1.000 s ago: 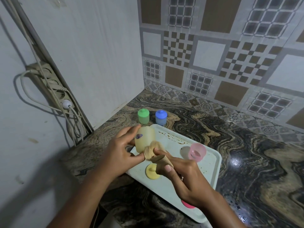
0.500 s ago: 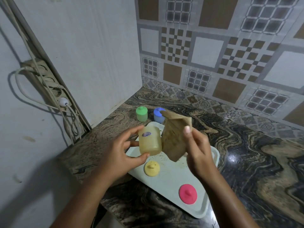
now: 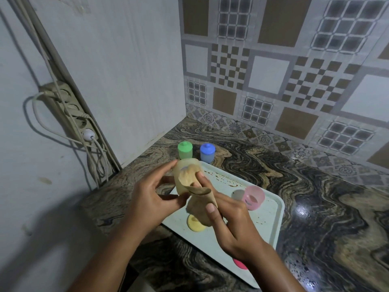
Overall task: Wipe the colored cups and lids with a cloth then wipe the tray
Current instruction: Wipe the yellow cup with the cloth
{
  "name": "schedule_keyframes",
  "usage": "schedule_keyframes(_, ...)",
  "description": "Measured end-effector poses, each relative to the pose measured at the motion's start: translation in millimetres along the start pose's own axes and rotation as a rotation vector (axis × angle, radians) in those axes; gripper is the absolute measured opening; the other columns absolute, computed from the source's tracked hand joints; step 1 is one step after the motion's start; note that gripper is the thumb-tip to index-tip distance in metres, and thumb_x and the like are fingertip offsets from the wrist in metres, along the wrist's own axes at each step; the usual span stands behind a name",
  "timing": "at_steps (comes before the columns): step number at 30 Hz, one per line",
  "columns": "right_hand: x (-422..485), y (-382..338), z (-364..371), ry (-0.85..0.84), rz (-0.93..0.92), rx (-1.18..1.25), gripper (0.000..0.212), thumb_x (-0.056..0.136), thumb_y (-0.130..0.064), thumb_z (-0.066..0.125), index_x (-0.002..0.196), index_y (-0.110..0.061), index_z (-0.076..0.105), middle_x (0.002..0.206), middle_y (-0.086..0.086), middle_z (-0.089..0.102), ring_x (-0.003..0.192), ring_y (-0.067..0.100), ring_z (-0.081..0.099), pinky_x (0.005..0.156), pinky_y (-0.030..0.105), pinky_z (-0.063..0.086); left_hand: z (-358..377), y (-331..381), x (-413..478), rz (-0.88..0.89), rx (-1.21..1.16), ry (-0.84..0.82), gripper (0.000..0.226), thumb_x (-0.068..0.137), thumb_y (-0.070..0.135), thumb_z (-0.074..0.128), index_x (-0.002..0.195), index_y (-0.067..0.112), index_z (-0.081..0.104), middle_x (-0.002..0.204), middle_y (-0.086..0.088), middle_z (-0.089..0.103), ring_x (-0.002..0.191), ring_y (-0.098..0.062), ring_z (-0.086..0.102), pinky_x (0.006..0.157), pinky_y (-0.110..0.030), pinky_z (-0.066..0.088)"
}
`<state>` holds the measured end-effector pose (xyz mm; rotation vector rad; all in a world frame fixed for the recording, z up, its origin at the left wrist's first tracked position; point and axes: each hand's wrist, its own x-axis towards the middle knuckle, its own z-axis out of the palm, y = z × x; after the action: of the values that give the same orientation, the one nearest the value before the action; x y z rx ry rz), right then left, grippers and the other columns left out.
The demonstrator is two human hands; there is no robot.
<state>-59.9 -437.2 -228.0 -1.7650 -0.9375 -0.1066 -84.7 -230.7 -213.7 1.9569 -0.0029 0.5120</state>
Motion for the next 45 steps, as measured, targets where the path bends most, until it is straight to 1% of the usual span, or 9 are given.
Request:
schedule_keyframes(6,-20,6,-7,0.001,0.045,0.071,0.054,0.110,-0.033,0.034,0.103,0.002,0.074,0.112,0.003,0.075,0.132,0.024,0.060,0.089,0.036,0.056,-3,-2,0,-0.090,-0.069,-0.099,0.080,0.051,0.025,0.087,0.122,0.050,0.058,0.128,0.019,0.063,0.098,-0.014,0.073,0.071,-0.043,0.063)
schedule_keyframes(11,-34,12,-11,0.124,0.205,0.272,0.049,0.109,-0.037,0.038,0.087,-0.012,0.074,0.070,0.001,0.071,0.056,0.026,0.066,0.050,0.034,0.051,-5,-4,-2,-0.102,-0.079,-0.079,0.089,0.070,0.003,0.087,0.134,0.052,0.050,0.132,0.031,0.056,0.102,-0.013,0.070,0.072,-0.041,0.063)
schedule_keyframes(14,-26,10,-14,0.346,0.263,0.449,0.053,0.102,-0.050,0.048,0.085,-0.008,0.074,0.069,0.014,0.070,0.065,0.014,0.065,0.060,0.026,0.048,-5,-5,-4,-0.089,-0.072,-0.074,0.096,0.071,-0.003,0.085,0.142,0.048,0.044,0.137,0.026,0.055,0.106,-0.017,0.067,0.069,-0.037,0.063)
schedule_keyframes(18,1,-2,-25,0.487,0.278,0.394,0.047,0.101,-0.028,0.040,0.057,-0.023,0.056,0.053,-0.018,0.046,0.051,-0.002,0.039,0.051,0.012,0.032,-1,-2,-5,-0.114,-0.042,-0.068,0.089,0.068,0.002,0.088,0.139,0.041,0.051,0.127,0.021,0.063,0.104,-0.013,0.069,0.069,-0.038,0.064)
schedule_keyframes(22,20,-6,-22,0.380,0.260,0.248,0.049,0.104,-0.047,0.040,0.069,-0.016,0.054,0.062,-0.013,0.046,0.059,0.006,0.040,0.052,0.029,0.034,1,9,-4,-0.016,0.108,-0.108,0.086,0.067,0.009,0.089,0.141,0.034,0.053,0.126,0.029,0.055,0.104,0.003,0.062,0.064,-0.030,0.062)
schedule_keyframes(26,27,-10,-10,0.110,0.192,-0.041,0.034,0.108,-0.034,0.040,0.119,-0.017,0.068,0.116,-0.020,0.065,0.106,0.002,0.062,0.088,0.022,0.047,6,18,-2,0.039,0.182,-0.119,0.083,0.063,0.020,0.089,0.139,0.026,0.056,0.124,0.016,0.063,0.100,-0.003,0.067,0.059,-0.032,0.062)
schedule_keyframes(30,26,-8,-4,-0.015,0.069,-0.095,0.042,0.108,-0.017,0.046,0.149,-0.010,0.049,0.161,0.005,0.039,0.154,0.011,0.025,0.122,0.041,0.032,4,27,1,0.128,0.283,-0.125,0.066,0.066,0.020,0.088,0.127,0.025,0.064,0.114,0.019,0.066,0.096,0.002,0.068,0.075,-0.021,0.057)
schedule_keyframes(34,6,-1,-3,-0.003,0.011,-0.068,0.033,0.107,-0.013,0.046,0.132,-0.002,0.064,0.155,0.007,0.048,0.148,0.013,0.037,0.116,0.037,0.042,-5,18,6,0.084,0.269,-0.086,0.084,0.061,0.016,0.092,0.138,0.023,0.058,0.129,0.019,0.061,0.109,0.012,0.060,0.091,-0.007,0.048)
schedule_keyframes(45,-29,9,-14,0.205,0.210,0.165,0.045,0.106,-0.042,0.039,0.075,-0.026,0.067,0.063,-0.010,0.065,0.056,0.005,0.058,0.051,0.027,0.045,-9,8,4,-0.052,0.030,-0.077,0.084,0.066,0.016,0.089,0.135,0.045,0.051,0.131,0.031,0.054,0.093,-0.008,0.072,0.082,-0.045,0.062)
